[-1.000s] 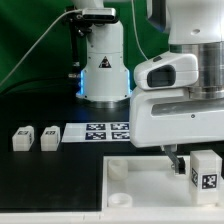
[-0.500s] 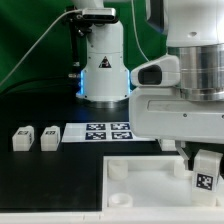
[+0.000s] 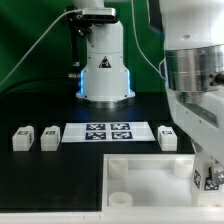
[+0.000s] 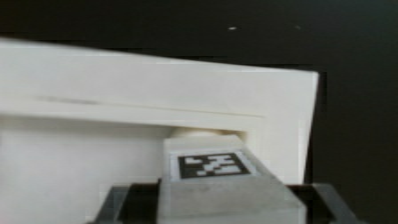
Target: Assemble one leg
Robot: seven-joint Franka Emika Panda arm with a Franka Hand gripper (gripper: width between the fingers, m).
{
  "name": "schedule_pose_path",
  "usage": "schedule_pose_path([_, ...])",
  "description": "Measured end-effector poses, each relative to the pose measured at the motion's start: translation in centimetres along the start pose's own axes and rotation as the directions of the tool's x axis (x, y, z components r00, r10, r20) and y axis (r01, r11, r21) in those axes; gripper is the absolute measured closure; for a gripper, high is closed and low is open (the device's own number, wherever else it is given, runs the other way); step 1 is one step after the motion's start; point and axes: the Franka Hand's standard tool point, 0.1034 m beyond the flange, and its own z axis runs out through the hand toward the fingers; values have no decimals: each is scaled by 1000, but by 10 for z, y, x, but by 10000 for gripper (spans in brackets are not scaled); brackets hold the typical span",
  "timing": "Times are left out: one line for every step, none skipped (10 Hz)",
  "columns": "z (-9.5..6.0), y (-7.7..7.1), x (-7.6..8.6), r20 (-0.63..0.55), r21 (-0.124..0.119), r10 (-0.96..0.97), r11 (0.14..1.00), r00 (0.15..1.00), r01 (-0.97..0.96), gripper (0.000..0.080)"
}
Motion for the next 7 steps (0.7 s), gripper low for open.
schedule_pose_path([1,1,0,9,2,123,992,992,-123,500])
schedule_pose_path([1,2,-1,7,0,157,988,988,-157,500])
schedule_pose_path([1,2,-1,7,-1,116,993,993,-116,500])
schedule_pose_path([2,2,-1,7,-1,75,997,997,-75,430])
schedule_pose_path([2,2,-1,6,-1,17,1000,1000,-17,430])
schedule_pose_path([2,3,-1,6,-6,-193,981,981,193,257])
schedule_pose_path([3,6,-1,14,-16,-392,920,920,392,174])
